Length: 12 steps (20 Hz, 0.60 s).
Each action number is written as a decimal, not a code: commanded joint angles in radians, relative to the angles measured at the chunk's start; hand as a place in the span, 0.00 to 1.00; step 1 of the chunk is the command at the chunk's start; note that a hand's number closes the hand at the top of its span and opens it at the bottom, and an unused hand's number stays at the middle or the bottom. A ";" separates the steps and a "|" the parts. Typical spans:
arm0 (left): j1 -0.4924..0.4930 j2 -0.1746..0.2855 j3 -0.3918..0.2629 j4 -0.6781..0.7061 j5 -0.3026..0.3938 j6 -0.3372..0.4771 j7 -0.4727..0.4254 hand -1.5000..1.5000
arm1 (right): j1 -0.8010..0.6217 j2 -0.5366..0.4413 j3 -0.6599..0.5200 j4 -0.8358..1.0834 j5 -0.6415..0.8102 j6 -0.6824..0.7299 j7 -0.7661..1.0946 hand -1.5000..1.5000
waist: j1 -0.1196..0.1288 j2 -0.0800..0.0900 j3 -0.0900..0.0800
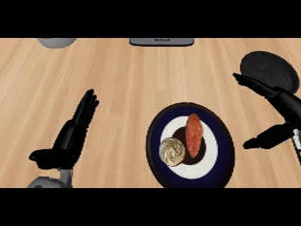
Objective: Pick the sweet potato from the plate and place it in the pan
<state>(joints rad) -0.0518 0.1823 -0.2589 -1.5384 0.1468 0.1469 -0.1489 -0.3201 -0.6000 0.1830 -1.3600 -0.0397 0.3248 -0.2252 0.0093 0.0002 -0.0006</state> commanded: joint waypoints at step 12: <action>-0.014 -0.038 0.003 0.009 -0.035 0.012 0.013 0.50 | -0.165 0.138 0.364 0.039 0.436 0.058 0.309 0.00 | 0.002 0.002 0.000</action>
<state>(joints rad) -0.0586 0.1692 -0.2538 -1.5486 0.1261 0.1455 -0.1308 -0.4571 -0.5227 0.4748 -1.3627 0.2880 0.3931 0.0245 0.0116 0.0005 -0.0006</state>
